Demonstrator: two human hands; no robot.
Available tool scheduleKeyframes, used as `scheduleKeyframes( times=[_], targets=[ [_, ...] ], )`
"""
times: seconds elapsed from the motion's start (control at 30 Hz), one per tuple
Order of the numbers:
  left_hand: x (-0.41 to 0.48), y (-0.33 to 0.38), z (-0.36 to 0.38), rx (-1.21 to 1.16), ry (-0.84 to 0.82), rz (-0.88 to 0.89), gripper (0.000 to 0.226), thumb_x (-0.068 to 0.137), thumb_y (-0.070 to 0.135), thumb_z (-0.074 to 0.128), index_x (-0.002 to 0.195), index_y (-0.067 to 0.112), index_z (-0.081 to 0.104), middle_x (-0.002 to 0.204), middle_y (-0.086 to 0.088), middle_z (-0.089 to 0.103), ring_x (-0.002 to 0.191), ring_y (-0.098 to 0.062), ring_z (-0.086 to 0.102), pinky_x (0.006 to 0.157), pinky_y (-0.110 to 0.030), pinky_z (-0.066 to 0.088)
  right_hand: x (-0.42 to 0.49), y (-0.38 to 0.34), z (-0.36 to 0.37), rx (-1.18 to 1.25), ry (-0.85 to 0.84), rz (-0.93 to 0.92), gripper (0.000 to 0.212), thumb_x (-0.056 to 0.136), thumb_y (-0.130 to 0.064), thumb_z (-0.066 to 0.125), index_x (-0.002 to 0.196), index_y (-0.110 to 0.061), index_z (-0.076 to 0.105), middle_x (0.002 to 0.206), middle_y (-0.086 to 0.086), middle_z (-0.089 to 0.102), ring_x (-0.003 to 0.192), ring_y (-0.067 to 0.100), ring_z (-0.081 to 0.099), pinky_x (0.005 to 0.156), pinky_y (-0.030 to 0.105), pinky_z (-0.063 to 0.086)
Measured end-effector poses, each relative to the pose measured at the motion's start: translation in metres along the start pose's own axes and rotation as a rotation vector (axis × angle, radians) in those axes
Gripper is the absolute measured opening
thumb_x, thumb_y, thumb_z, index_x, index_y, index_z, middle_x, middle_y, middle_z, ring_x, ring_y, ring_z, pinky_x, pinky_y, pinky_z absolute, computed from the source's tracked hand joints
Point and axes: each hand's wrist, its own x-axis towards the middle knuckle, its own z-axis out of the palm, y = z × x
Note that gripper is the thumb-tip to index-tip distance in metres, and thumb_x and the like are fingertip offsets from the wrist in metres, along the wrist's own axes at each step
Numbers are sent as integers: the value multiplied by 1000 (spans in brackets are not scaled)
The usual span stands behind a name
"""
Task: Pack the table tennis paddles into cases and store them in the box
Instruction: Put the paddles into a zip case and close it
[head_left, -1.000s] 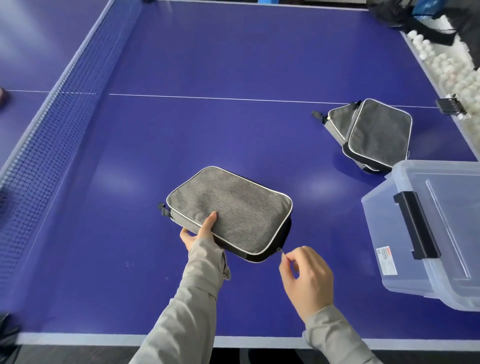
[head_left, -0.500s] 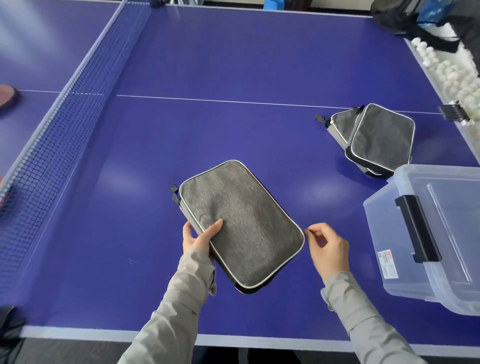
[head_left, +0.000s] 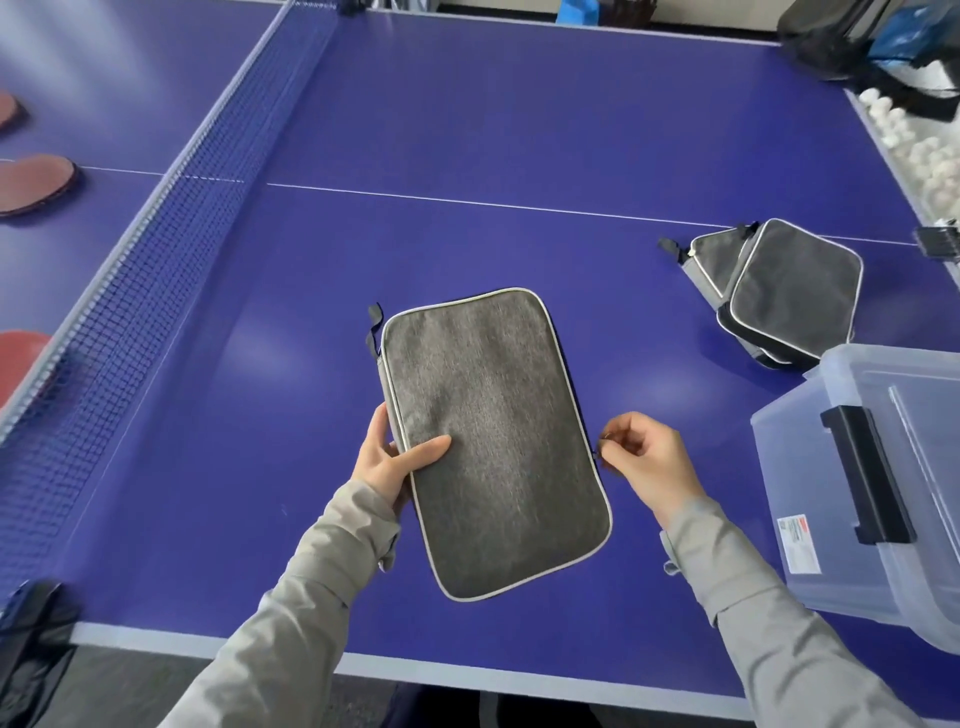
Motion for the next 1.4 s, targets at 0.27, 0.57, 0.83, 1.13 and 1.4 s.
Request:
scheduleKeyframes(
  times=[0.27, 0.57, 0.83, 1.13, 1.4],
  targets=[
    [-8, 21, -31, 343, -216, 62, 73, 51, 24, 86, 115, 30, 53, 98, -9, 72, 92, -29, 69, 75, -38, 57, 22, -38, 24, 94, 36, -70, 28, 77, 11, 53, 70, -15, 61, 51, -8, 62, 46, 4, 56, 50, 13, 46],
    [-14, 61, -63, 928, -382, 117, 74, 52, 39, 84, 115, 41, 46, 91, 7, 69, 86, -16, 67, 83, -28, 50, 11, -84, 52, -203, -50, -307, 32, 73, 6, 63, 66, -25, 59, 61, -10, 60, 58, 15, 54, 61, 22, 46],
    [-2, 74, -62, 1347, -462, 153, 80, 62, 37, 81, 130, 36, 39, 101, 8, 70, 86, -17, 65, 81, -27, 49, -17, -130, 110, -357, -128, -691, 20, 68, 10, 59, 70, -9, 59, 63, 1, 56, 59, 15, 50, 60, 16, 42],
    [-11, 55, -136, 812, -196, 56, 73, 51, 36, 83, 113, 51, 45, 92, 2, 71, 85, -14, 68, 85, -31, 53, -12, -99, 144, -289, -112, -518, 23, 84, -11, 67, 106, -18, 63, 99, -4, 59, 93, 0, 56, 81, 10, 41],
    [-14, 62, -265, 220, 231, -166, 58, 75, -10, 66, 121, 21, 53, 72, -12, 73, 58, -26, 69, 50, -33, 57, -42, 15, 145, -443, -129, 87, 56, 89, -21, 63, 139, -23, 41, 140, -2, 40, 135, 17, 33, 109, 34, 33]
  ],
)
